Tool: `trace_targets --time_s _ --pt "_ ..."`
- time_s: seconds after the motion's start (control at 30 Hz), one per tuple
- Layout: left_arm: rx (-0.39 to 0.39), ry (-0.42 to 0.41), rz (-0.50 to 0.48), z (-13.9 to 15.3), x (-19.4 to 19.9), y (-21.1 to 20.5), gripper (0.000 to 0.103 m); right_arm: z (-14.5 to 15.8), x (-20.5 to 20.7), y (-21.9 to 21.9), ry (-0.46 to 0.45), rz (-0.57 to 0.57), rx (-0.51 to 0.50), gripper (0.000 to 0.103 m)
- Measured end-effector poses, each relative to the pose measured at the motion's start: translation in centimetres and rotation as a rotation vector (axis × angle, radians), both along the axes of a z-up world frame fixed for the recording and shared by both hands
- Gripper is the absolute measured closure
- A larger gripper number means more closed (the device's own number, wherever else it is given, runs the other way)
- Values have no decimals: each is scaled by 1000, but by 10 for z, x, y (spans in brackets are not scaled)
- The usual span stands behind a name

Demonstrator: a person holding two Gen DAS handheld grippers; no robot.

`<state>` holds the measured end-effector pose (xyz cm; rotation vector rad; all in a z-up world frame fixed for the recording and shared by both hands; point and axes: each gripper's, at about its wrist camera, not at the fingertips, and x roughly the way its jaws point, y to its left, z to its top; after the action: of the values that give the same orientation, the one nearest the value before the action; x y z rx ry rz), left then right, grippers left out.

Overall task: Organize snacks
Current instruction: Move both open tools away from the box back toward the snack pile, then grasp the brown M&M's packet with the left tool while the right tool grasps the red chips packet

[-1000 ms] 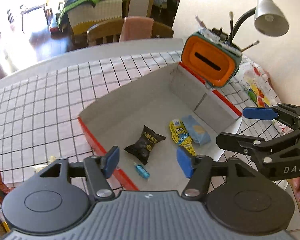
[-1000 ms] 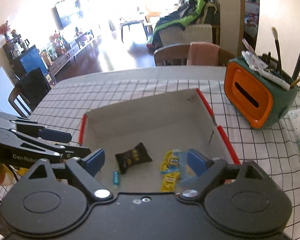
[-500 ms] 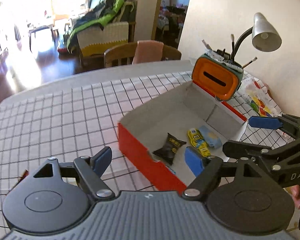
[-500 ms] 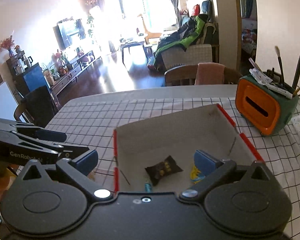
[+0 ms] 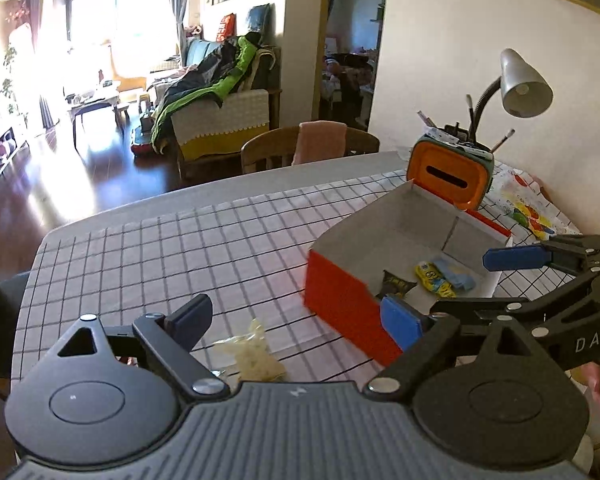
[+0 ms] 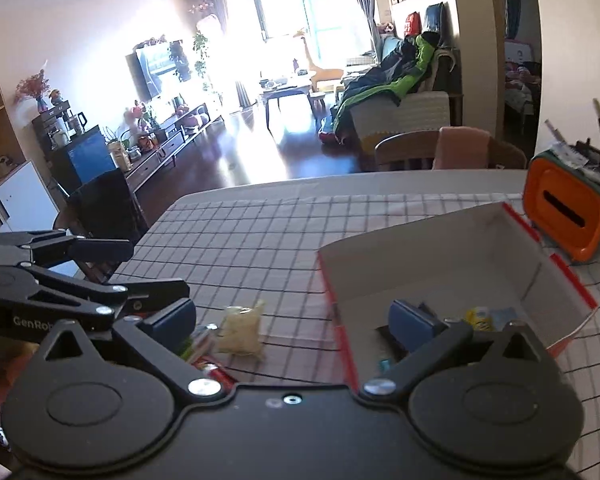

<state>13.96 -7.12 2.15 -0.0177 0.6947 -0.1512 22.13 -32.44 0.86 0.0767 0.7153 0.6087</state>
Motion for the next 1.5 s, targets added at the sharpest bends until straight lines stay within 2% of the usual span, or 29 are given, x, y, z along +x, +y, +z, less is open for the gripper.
trace_targets --time_s 0.17,0.37,0.53,0.7,0.93,1.27,1.5 --pt "-3 25 19 -10 -10 40 11 -9 -5 27 27 7 -30 0" --pt "42 67 73 -29 -22 88 11 -29 -13 55 73 8 -87 0" --pt "55 130 98 -53 -31 124 11 -53 -15 83 186 2 -111 0" --pt "44 184 90 -76 -43 152 11 -76 -17 109 255 -8 -150 0" --pt "57 247 110 -107 -51 171 11 -108 -4 147 365 -88 -192 1" --pt "43 299 113 -135 -58 183 11 -135 4 176 397 -181 -293 7" --pt "24 334 133 -151 -53 190 11 -143 4 191 383 -186 -338 8"
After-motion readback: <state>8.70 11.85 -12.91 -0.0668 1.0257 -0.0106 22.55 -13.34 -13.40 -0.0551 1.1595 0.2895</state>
